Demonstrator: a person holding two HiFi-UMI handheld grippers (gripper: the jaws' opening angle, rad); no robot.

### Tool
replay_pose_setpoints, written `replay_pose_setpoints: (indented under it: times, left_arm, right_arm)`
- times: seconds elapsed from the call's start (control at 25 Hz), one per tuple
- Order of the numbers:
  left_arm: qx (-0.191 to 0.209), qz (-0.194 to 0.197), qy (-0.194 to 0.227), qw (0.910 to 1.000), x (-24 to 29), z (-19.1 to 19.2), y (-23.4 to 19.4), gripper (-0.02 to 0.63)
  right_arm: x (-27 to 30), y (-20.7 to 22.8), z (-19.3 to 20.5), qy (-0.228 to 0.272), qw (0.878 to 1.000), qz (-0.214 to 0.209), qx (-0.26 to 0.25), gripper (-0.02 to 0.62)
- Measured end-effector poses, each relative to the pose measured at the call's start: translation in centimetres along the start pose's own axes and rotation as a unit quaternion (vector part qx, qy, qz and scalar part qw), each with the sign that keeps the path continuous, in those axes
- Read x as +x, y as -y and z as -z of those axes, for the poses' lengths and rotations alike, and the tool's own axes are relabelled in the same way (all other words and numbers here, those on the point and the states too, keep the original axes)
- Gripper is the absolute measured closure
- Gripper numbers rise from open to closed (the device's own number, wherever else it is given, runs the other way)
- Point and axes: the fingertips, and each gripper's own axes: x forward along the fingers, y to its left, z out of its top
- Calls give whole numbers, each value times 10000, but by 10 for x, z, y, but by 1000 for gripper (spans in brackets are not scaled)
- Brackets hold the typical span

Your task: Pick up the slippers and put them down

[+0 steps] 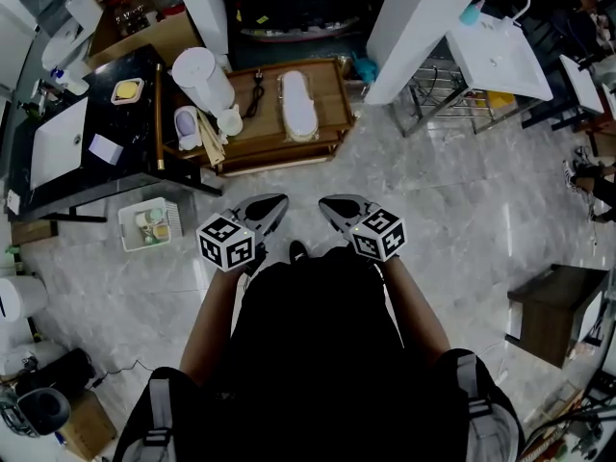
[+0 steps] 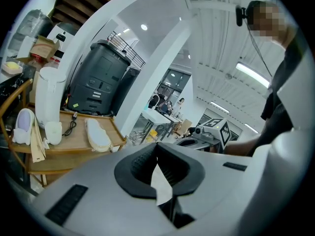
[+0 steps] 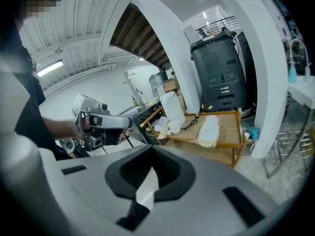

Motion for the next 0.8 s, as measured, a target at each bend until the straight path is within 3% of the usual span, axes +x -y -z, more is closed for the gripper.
replay_pose_setpoints:
  times: [0.8]
  left_arm:
    - [-166, -329, 9, 9993, 7, -16, -19, 594]
  right_arm:
    - [18, 20, -27, -189, 9989, -399, -181, 588]
